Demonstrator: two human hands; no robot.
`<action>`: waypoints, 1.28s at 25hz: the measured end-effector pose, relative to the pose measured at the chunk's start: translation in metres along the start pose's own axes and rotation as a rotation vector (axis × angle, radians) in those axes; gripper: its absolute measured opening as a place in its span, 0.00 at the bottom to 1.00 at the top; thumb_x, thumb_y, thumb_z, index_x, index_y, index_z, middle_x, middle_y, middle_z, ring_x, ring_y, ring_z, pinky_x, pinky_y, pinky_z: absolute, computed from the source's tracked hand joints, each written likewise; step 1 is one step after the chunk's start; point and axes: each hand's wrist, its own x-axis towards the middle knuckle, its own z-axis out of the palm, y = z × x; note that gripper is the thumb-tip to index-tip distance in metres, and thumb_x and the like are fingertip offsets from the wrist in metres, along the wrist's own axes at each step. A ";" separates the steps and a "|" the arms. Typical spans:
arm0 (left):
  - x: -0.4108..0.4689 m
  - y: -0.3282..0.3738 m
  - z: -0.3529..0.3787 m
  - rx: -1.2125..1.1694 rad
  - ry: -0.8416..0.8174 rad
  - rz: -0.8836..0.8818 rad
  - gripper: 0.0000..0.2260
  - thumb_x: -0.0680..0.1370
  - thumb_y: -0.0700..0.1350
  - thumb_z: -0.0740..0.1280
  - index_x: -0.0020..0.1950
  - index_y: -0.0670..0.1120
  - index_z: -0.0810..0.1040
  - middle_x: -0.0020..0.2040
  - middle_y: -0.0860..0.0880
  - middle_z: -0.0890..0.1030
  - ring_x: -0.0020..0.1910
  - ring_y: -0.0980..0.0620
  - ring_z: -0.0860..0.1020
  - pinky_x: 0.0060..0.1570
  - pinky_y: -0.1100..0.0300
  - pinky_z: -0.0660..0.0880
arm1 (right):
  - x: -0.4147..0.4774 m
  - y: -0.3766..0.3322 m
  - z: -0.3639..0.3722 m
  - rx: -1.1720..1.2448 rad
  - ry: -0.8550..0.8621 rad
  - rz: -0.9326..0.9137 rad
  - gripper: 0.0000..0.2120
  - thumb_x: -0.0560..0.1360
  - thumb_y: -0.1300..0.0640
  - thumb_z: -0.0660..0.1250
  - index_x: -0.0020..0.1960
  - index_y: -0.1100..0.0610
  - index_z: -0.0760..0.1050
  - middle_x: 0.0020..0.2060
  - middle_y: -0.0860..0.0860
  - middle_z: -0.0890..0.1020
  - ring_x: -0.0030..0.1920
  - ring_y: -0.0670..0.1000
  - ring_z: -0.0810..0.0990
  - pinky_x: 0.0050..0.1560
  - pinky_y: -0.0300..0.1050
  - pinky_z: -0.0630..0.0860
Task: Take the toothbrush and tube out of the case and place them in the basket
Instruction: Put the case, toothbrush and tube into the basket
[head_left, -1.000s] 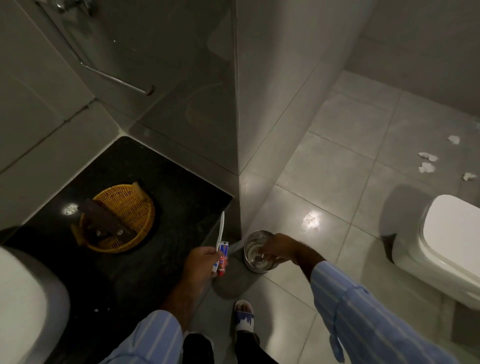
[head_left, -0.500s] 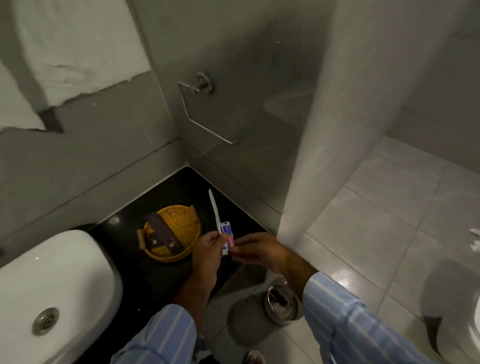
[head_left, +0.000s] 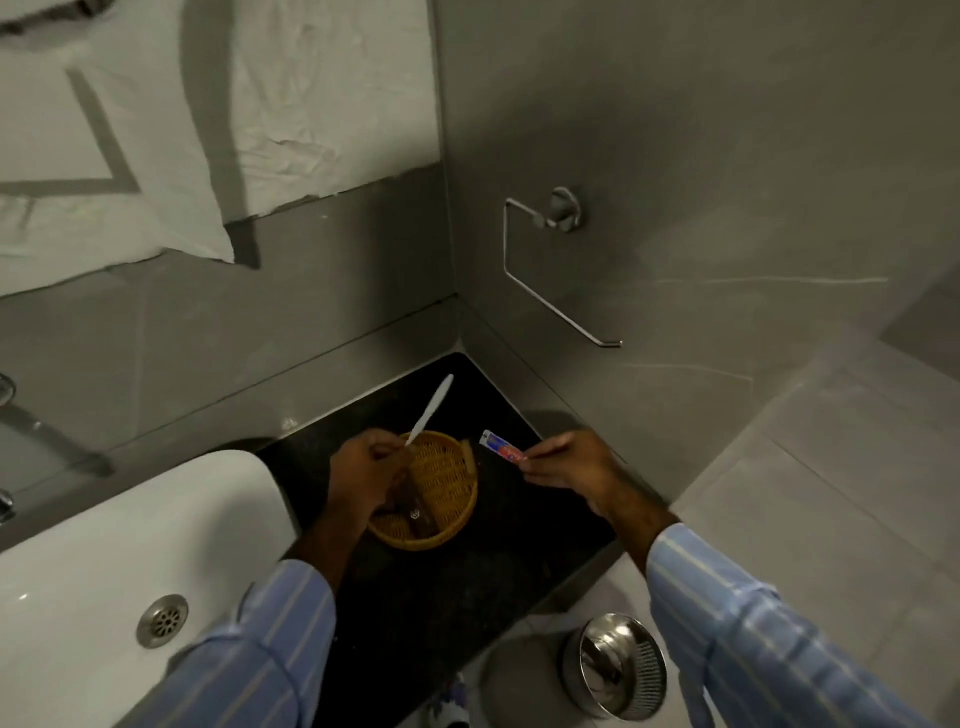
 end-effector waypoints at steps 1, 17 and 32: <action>0.015 0.000 -0.011 0.047 -0.033 0.025 0.03 0.73 0.44 0.75 0.44 0.49 0.84 0.41 0.48 0.86 0.38 0.52 0.84 0.39 0.59 0.82 | 0.011 -0.008 0.000 -0.063 0.020 -0.015 0.11 0.67 0.72 0.76 0.49 0.69 0.82 0.51 0.70 0.84 0.39 0.56 0.86 0.47 0.46 0.85; 0.187 -0.026 0.020 0.496 -0.402 0.058 0.10 0.75 0.39 0.72 0.55 0.37 0.80 0.51 0.35 0.84 0.51 0.38 0.83 0.52 0.51 0.80 | 0.177 -0.061 0.121 -1.317 -0.518 -0.127 0.14 0.76 0.60 0.69 0.59 0.67 0.82 0.60 0.60 0.83 0.60 0.58 0.80 0.64 0.46 0.74; 0.217 -0.064 0.054 0.497 -0.344 0.013 0.14 0.78 0.39 0.69 0.63 0.41 0.76 0.60 0.42 0.81 0.58 0.46 0.80 0.49 0.61 0.71 | 0.219 -0.003 0.147 -1.337 -0.341 -0.034 0.09 0.76 0.61 0.69 0.53 0.63 0.84 0.53 0.57 0.85 0.54 0.56 0.84 0.60 0.50 0.80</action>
